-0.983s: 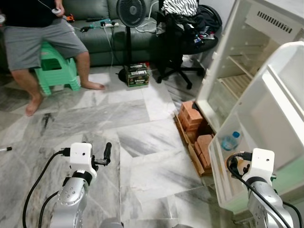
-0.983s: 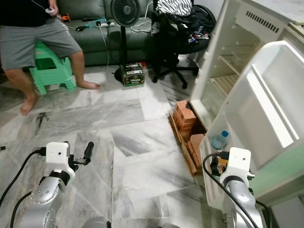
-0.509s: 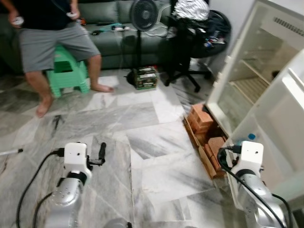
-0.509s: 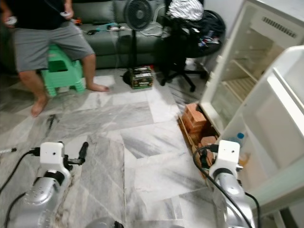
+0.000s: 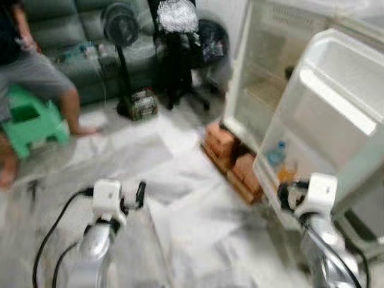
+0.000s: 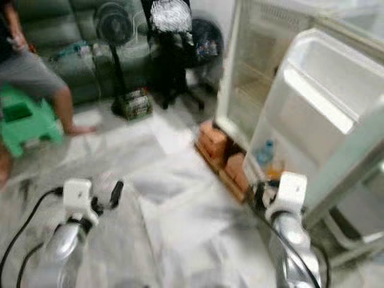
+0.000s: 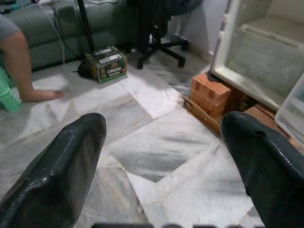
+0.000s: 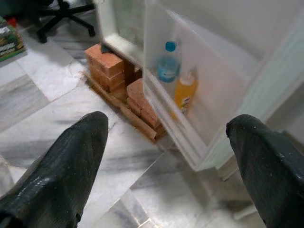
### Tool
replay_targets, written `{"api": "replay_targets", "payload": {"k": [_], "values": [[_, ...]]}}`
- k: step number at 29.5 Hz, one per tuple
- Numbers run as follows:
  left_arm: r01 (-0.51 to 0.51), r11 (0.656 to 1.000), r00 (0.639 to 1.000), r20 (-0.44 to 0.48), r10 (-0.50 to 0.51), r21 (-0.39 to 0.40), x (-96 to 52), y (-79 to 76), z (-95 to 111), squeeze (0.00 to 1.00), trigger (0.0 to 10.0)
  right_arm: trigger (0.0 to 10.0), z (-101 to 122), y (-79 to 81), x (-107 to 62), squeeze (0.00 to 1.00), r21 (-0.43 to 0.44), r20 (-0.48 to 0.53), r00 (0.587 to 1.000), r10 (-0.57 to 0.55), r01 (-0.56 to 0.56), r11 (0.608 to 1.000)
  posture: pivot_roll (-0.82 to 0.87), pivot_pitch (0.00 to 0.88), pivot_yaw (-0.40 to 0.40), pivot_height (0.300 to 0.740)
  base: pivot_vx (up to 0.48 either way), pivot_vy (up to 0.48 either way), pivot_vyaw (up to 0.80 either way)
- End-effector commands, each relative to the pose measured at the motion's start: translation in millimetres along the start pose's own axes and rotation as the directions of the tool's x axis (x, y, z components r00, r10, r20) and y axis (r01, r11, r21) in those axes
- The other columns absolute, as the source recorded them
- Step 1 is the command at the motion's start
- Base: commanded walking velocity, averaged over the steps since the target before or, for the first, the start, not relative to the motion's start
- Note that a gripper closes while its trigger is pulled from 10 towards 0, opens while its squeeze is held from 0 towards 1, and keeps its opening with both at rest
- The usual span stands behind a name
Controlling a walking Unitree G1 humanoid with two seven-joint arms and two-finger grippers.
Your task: Restocking fridge
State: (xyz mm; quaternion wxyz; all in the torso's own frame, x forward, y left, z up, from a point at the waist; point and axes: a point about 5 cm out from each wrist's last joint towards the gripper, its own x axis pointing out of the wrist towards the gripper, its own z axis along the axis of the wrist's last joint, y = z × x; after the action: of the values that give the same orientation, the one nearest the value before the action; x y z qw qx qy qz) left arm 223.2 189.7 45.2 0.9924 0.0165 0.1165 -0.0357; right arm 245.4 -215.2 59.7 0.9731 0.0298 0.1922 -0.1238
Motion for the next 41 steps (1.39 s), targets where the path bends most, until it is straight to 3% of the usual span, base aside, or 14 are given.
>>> {"api": "replay_targets", "payload": {"k": [1, 12, 27, 41], "values": [[0.017, 1.0, 0.999, 0.031, -0.016, -0.016, 2.9, -6.0, 6, 0.0, 10.0, 10.0, 8, -6.3, 4.3, 0.0, 0.018, 0.033, 0.999, -0.03, 0.029, 0.999, 0.07, 0.0, -0.028, 0.74, 0.0, 0.0, -0.8], [0.043, 0.999, 0.997, 0.072, -0.04, -0.034, 2.9, -6.4, 12, 0.0, 10.0, 10.0, 44, 6.5, 17.1, 0.0, 0.098, 0.185, 0.982, -0.024, 0.006, 0.995, 0.07, 0.0, -0.03, 0.74, 0.255, 0.235, -0.43], [0.064, 0.997, 0.995, 0.082, -0.062, -0.03, 1.9, -9.4, 13, 0.0, 10.0, 10.0, 62, 9.5, 24.6, 0.0, 0.107, 0.259, 0.965, -0.04, 0.012, 0.994, 0.07, 0.0, -0.035, 0.74, 0.414, 0.16, 0.0], [0.043, 0.999, 0.997, 0.06, -0.042, -0.015, 2.1, -7.7, 10, 0.0, 10.0, 10.0, 66, 10.3, 25.0, 0.0, 0.089, 0.3, 0.953, -0.043, 0.017, 0.996, 0.07, 0.001, -0.033, 0.74, 0.427, 0.0, -0.53]]}}
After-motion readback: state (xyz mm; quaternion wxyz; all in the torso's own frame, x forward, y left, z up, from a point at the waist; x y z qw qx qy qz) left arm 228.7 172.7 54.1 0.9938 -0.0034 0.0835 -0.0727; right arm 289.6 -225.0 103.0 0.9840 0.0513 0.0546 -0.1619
